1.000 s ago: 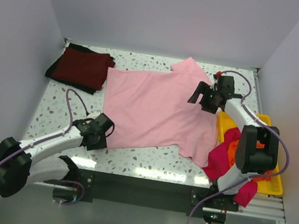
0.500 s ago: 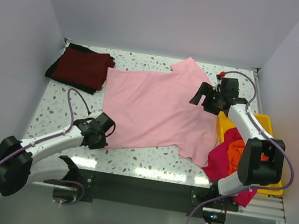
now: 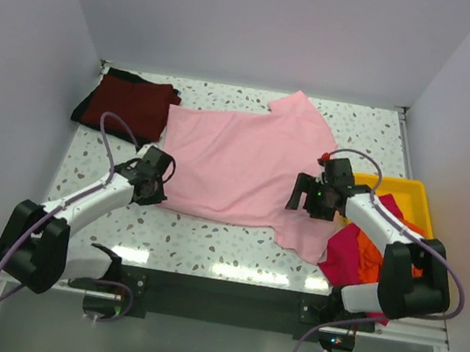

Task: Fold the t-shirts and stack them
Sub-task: Fold the tshirt

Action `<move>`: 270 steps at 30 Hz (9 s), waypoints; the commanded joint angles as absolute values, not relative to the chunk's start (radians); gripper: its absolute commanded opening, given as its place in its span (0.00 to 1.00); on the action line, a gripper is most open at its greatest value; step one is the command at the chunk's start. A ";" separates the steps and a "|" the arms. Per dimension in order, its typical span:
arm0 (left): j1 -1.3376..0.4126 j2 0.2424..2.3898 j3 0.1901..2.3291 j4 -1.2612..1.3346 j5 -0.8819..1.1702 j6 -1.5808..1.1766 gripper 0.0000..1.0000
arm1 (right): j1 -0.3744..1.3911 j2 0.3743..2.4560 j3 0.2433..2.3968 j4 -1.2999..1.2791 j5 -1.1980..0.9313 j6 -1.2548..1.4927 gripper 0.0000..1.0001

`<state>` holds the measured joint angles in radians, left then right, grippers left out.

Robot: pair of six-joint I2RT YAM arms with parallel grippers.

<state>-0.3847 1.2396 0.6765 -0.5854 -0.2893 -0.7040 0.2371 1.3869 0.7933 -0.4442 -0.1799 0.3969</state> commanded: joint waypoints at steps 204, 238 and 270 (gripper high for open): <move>-0.137 1.560 0.781 -0.149 0.178 -0.494 0.87 | 0.206 1.816 1.062 -0.555 -0.027 0.385 0.64; -0.138 1.394 0.873 -0.298 0.164 -0.529 0.92 | 0.221 1.483 1.046 -0.649 -0.098 0.394 0.73; -0.140 1.517 0.640 -0.152 0.146 -0.518 0.93 | 0.290 1.582 0.790 -0.526 -0.064 0.480 0.71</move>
<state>-0.1402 1.5433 0.7273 -0.0418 0.2317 -0.5076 0.2638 1.5871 0.8776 -0.4400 -0.0700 0.4316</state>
